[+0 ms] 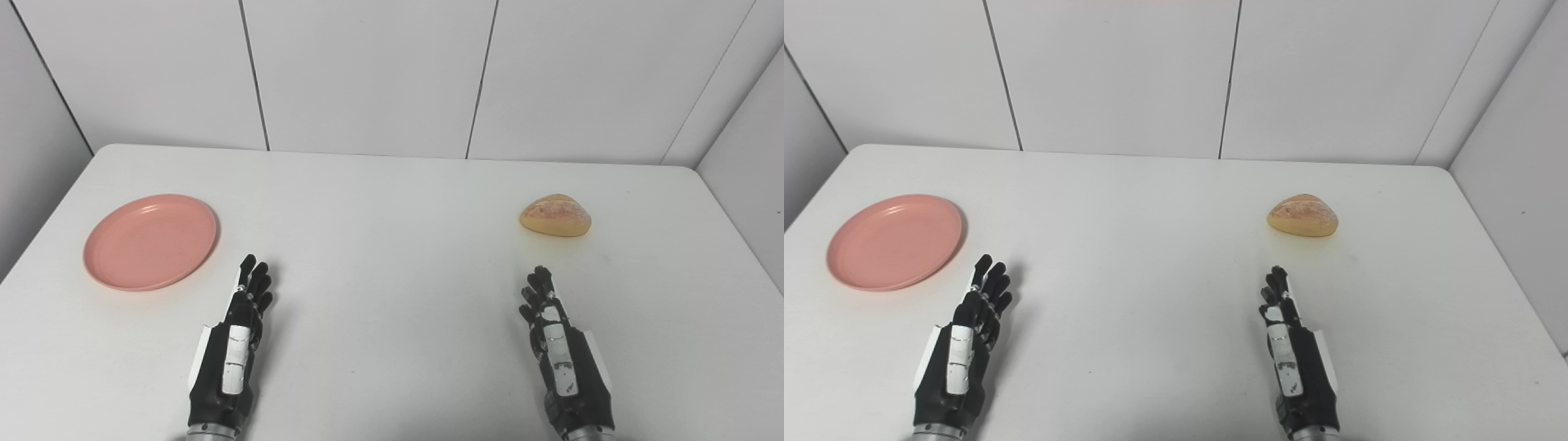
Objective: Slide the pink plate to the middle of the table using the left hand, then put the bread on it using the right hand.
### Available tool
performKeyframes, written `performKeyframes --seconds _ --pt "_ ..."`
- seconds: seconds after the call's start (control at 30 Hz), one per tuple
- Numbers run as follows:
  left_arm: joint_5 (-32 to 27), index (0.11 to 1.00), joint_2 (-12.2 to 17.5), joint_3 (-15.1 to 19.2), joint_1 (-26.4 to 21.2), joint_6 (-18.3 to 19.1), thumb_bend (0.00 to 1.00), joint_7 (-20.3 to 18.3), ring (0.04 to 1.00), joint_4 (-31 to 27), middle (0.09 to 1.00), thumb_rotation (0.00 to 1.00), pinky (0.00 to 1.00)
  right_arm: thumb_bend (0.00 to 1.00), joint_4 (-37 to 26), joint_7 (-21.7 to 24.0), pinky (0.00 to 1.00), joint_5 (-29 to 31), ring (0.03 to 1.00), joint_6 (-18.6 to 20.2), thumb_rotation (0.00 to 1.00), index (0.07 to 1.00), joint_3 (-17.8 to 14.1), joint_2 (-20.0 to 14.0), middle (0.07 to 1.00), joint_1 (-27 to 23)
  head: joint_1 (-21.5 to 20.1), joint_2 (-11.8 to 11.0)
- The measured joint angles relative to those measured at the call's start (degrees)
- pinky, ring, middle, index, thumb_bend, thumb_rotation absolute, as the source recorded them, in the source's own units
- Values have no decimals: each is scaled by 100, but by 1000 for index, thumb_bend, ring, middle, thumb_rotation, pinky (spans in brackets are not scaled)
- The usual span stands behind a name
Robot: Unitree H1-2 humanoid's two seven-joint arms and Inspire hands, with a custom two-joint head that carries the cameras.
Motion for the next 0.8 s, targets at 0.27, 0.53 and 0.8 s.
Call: performKeyframes --seconds 0.27,0.53,0.8 --pt "0 1000 3 6 0 3 832 0 1000 -4 1000 997 1000 869 -24 -5 1000 -7 1000 3 954 1000 10 8 1000 0 -9 18" --pt "-29 1000 6 29 0 7 838 1 1000 -2 1000 980 1000 874 -32 -4 1000 -10 1000 5 950 1000 12 8 1000 0 -26 18" --pt "-45 1000 8 29 0 16 825 0 1000 1 1000 992 1000 879 -52 -6 1000 -28 1000 7 958 999 20 8 1000 0 -26 26"
